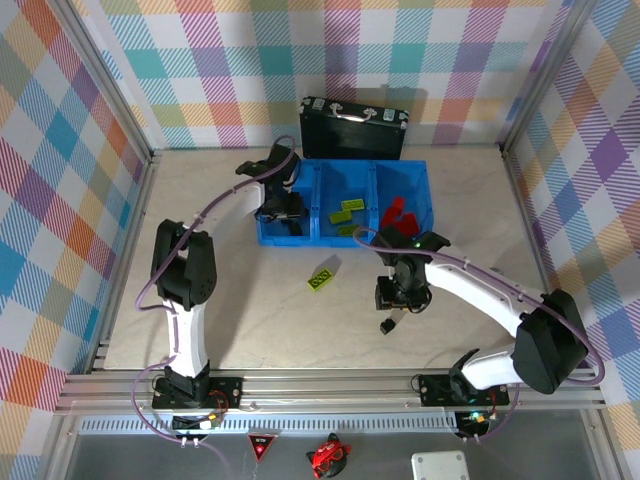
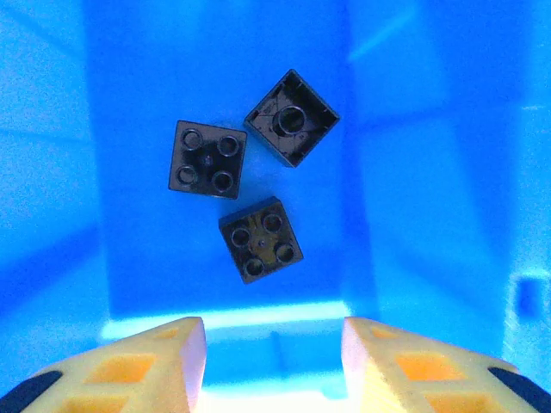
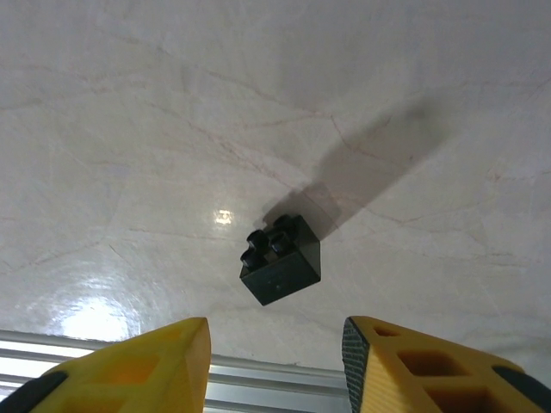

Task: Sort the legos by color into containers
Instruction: Place the lego in the container, then pick up the lego from the bottom-center of the table.

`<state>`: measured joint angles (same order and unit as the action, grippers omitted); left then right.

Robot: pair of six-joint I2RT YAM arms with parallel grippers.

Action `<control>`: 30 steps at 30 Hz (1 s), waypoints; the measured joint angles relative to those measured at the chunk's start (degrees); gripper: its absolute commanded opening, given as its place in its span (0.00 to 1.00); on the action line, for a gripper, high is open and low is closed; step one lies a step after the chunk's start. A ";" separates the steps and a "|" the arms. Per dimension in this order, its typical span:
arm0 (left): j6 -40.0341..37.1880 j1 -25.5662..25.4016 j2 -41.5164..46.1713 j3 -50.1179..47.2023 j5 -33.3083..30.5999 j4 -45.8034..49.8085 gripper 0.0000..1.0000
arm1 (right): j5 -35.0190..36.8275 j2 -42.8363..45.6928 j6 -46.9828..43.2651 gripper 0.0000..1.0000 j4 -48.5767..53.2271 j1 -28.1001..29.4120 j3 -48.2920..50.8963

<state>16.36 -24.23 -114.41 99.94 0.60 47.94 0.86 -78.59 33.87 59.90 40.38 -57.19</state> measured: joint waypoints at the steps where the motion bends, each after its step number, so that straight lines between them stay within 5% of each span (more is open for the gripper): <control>1: -0.17 0.00 0.83 -0.39 0.02 -0.04 0.46 | 0.02 0.00 0.04 0.48 -0.09 0.52 0.33; 30: -1.25 0.00 8.11 -7.89 -0.13 0.02 0.46 | 1.75 -8.83 3.08 0.52 -6.99 6.10 6.99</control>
<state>15.11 -24.23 -106.30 92.05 0.47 47.97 2.61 -87.42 36.95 52.90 46.48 -50.19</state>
